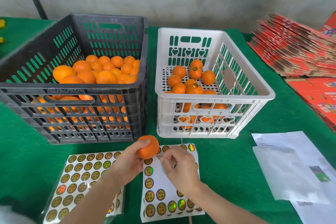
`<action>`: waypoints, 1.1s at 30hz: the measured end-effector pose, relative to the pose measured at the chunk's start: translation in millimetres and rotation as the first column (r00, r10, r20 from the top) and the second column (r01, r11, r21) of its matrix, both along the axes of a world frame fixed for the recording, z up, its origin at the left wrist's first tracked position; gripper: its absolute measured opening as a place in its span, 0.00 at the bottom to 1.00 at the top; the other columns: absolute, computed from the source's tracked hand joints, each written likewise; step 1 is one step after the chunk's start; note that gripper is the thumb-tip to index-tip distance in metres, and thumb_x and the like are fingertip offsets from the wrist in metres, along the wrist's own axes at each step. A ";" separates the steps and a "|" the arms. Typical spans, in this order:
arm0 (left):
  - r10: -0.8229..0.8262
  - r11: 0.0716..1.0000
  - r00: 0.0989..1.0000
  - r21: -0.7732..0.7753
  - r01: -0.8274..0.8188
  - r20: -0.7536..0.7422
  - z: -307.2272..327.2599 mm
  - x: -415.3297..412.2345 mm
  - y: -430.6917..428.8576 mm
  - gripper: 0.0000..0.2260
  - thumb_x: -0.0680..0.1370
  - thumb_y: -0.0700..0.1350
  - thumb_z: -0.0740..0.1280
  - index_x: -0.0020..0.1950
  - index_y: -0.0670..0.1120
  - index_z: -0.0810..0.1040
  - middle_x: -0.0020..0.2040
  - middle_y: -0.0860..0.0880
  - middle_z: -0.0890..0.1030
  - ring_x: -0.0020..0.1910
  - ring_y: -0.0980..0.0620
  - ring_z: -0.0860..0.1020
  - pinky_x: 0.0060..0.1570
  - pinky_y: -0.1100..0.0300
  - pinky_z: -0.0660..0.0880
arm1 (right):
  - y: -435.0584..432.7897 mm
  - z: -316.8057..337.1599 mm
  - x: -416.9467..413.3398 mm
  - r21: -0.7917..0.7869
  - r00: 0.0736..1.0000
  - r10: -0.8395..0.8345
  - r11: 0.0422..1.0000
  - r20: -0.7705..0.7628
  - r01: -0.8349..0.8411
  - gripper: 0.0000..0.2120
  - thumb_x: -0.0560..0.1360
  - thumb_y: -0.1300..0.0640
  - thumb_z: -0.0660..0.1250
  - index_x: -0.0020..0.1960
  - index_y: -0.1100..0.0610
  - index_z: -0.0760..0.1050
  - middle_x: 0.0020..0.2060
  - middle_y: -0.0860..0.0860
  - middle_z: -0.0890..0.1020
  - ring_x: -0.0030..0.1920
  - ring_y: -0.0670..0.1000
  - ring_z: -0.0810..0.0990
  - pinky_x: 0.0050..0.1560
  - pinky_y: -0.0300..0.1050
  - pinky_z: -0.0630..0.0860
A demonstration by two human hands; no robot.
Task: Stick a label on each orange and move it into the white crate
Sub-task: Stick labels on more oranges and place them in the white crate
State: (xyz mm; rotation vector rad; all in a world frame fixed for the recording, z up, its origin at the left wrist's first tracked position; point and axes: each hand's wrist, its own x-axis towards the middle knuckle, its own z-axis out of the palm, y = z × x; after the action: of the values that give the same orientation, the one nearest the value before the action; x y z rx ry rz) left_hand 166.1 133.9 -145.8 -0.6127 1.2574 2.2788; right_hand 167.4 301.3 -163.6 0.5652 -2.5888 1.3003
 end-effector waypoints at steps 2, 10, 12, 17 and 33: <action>-0.056 0.991 0.998 -0.123 0.054 -0.013 -0.5 0.8 -3.0 0.26 0.65 0.47 0.72 0.61 0.41 0.74 0.51 0.41 0.84 0.48 0.45 0.82 0.49 0.53 0.76 | 2.8 4.8 0.0 -0.101 0.977 -0.027 0.994 0.212 0.049 0.09 0.72 0.67 0.68 0.36 0.56 0.76 0.32 0.51 0.78 0.34 0.44 0.74 0.36 0.37 0.71; -0.190 0.904 0.956 -0.421 0.081 -0.222 7.0 8.2 -6.5 0.42 0.51 0.57 0.76 0.64 0.48 0.73 0.56 0.48 0.80 0.58 0.46 0.76 0.60 0.51 0.71 | 15.2 38.8 -12.2 -0.304 0.847 0.001 0.933 0.531 0.190 0.09 0.74 0.63 0.66 0.37 0.53 0.76 0.36 0.49 0.79 0.37 0.40 0.75 0.42 0.29 0.69; -0.168 0.953 0.948 -0.290 0.087 -0.269 13.3 7.5 -2.0 0.35 0.54 0.51 0.76 0.60 0.43 0.75 0.47 0.48 0.83 0.47 0.48 0.81 0.47 0.57 0.76 | 14.5 50.6 -14.2 -0.376 0.842 0.064 0.911 0.535 0.170 0.10 0.74 0.64 0.67 0.37 0.52 0.77 0.42 0.49 0.81 0.43 0.42 0.77 0.45 0.31 0.70; -0.053 0.998 0.963 0.030 0.063 -0.263 25.0 4.3 4.7 0.35 0.52 0.48 0.81 0.57 0.41 0.78 0.42 0.43 0.79 0.37 0.48 0.77 0.41 0.56 0.74 | 10.3 77.5 -16.5 -0.452 0.838 0.228 0.892 0.495 0.024 0.09 0.74 0.65 0.66 0.38 0.55 0.76 0.53 0.48 0.79 0.49 0.36 0.77 0.44 0.26 0.70; -0.027 0.997 0.980 0.068 0.041 -0.195 30.8 -3.2 13.1 0.23 0.65 0.51 0.74 0.56 0.44 0.76 0.47 0.44 0.81 0.46 0.47 0.76 0.53 0.51 0.72 | -2.7 89.9 -11.6 -0.186 0.925 0.173 0.976 0.338 -0.114 0.09 0.75 0.62 0.67 0.39 0.50 0.73 0.55 0.46 0.74 0.59 0.43 0.72 0.62 0.49 0.71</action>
State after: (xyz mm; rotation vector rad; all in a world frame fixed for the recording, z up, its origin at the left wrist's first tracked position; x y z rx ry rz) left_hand 162.8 146.9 -115.0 -0.3475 1.2570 2.3892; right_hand 155.8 298.7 -73.7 0.5436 -2.7190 1.7932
